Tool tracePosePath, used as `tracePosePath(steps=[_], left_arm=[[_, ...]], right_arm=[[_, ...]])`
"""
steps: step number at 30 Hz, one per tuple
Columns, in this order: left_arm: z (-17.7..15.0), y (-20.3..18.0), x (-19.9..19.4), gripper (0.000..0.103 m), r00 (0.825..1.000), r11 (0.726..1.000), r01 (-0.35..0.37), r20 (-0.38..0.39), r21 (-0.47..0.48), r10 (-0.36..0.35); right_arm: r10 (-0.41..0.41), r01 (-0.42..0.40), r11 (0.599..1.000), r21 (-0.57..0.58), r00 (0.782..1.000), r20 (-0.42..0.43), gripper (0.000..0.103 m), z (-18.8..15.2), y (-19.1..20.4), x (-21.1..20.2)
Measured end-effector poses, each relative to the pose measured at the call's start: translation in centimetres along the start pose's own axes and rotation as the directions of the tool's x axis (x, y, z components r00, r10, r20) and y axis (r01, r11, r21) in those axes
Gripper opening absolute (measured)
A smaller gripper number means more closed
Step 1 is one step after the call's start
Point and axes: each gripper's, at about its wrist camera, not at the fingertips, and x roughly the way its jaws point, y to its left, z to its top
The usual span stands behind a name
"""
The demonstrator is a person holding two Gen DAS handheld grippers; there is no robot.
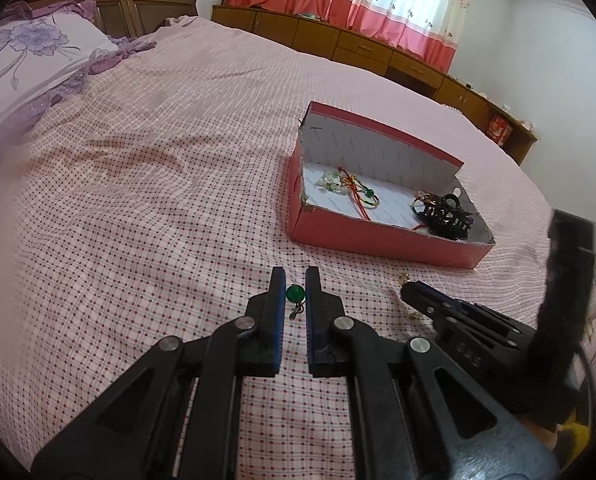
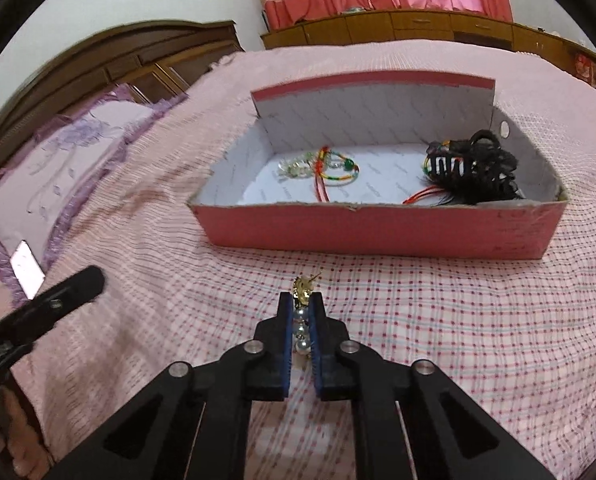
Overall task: Organize jewelry
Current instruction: 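Carry both earrings into the box and open both tools to release them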
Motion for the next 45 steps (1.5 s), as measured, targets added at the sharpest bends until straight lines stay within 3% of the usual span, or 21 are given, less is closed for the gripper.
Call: tracePosePath(steps=[13, 24, 32, 45], left_arm=[[0.7, -3.4, -1.5, 0.0, 0.999, 0.997, 0.035, 0.03, 0.064, -0.037], [2.1, -5.9, -1.8, 0.0, 0.995, 0.992, 0.068, 0.065, 0.11, -0.075], [4.2, -7.4, -0.8, 0.0, 0.991, 0.986, 0.075, 0.099, 0.149, -0.091], [7.2, -8.7, 3.0, 0.0, 0.976, 0.98, 0.059, 0.195, 0.188, -0.096]], right_arm=[[0.071, -0.073, 0.997, 0.011, 0.99, 0.124, 0.009, 0.3, -0.7, -7.0], [0.05, -0.054, 0.998, 0.012, 0.972, 0.229, 0.009, 1.5, -2.0, -10.5], [0.022, -0.024, 1.0, 0.005, 0.961, 0.277, 0.009, 3.3, -2.6, -10.4], [-0.029, 0.037, 0.999, -0.018, 0.941, 0.337, 0.009, 6.9, -3.1, -6.6]])
